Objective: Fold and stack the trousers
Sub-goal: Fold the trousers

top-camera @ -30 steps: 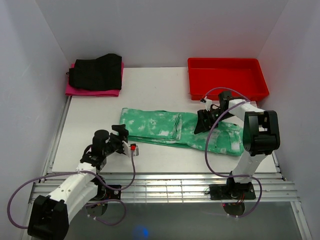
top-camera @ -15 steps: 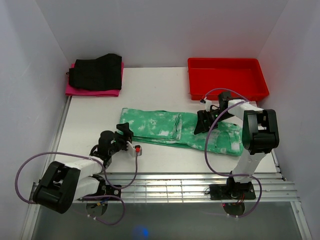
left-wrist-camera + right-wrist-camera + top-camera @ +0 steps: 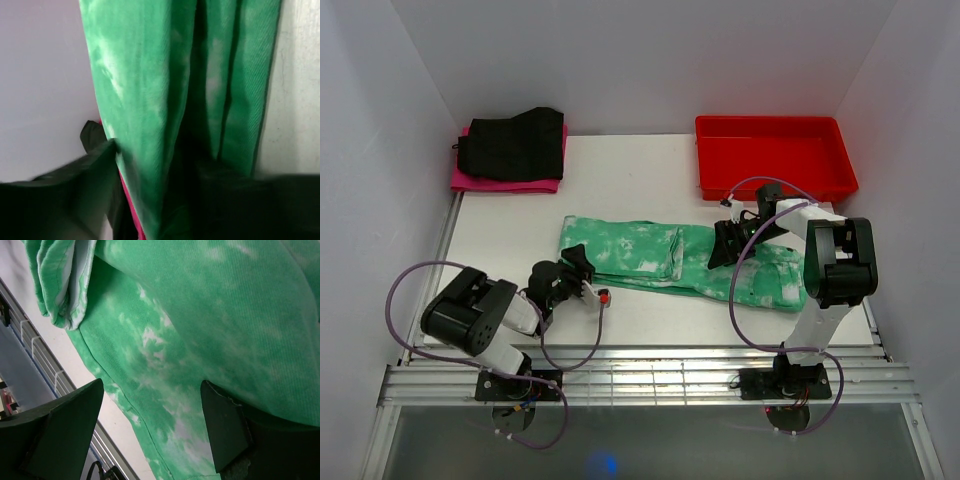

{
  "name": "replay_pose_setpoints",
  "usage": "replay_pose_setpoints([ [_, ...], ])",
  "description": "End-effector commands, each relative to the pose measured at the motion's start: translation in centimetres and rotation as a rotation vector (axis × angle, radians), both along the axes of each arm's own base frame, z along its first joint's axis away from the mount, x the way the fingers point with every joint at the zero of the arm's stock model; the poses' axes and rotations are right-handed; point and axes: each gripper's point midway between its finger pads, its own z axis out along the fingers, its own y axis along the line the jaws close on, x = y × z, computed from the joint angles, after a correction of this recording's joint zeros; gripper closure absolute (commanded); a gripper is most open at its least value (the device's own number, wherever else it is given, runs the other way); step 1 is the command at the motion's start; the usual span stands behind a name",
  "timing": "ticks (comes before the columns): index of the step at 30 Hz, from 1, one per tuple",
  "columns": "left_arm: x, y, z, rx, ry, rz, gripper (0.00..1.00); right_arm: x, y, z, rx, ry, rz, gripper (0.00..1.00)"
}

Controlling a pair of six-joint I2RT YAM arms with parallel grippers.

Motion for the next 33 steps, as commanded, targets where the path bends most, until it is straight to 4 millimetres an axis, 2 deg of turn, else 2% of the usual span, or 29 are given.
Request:
replay_pose_setpoints([
  [1, 2.0, 0.1, 3.4, -0.008, -0.173, 0.046, 0.44, 0.0, -0.3, -1.1, -0.034, 0.012, 0.005, 0.16],
  [4, 2.3, 1.2, 3.1, 0.007, -0.176, 0.103, 0.62, -0.1, -0.4, -1.3, -0.041, 0.015, 0.007, 0.16],
  [5, 2.3, 1.4, 3.0, 0.008, -0.177, 0.114, 0.74, -0.2, -0.5, -1.5, -0.044, 0.020, 0.007, 0.16],
  [7, 2.2, 1.8, 2.9, 0.006, -0.173, 0.137, 0.82, -0.4, -0.6, -1.7, -0.052, 0.026, 0.007, 0.16],
  [8, 2.3, 2.4, 2.8, 0.010, -0.168, 0.169, 0.94, -0.3, -0.7, -1.8, -0.057, 0.026, 0.005, 0.16],
  [10, 2.6, 3.0, 2.5, 0.004, -0.148, 0.213, 1.00, -0.4, -0.9, -2.0, -0.072, 0.023, 0.007, 0.17],
  [19, 1.4, 8.1, 0.1, 0.061, -0.044, 0.438, 1.00, -0.6, -1.8, -2.9, -0.135, 0.029, -0.001, 0.22],
  [23, 0.2, 9.3, -0.6, 0.061, -0.022, 0.449, 0.99, -0.8, -2.0, -3.3, -0.150, 0.040, -0.001, 0.23],
  [28, 0.0, 9.5, 0.7, -0.006, -0.056, 0.439, 0.84, -0.8, -3.4, -4.7, -0.235, 0.044, -0.006, 0.25],
  [29, 0.0, 9.3, 1.0, -0.016, -0.061, 0.428, 0.75, -0.8, -3.5, -4.9, -0.248, 0.047, -0.007, 0.25],
  [30, 0.1, 9.2, 1.3, -0.027, -0.068, 0.427, 0.73, -0.8, -3.8, -5.1, -0.262, 0.050, -0.009, 0.25],
  [33, 0.6, 8.7, 2.4, -0.057, -0.083, 0.415, 0.64, -0.7, -3.8, -5.2, -0.265, 0.050, -0.010, 0.26],
])
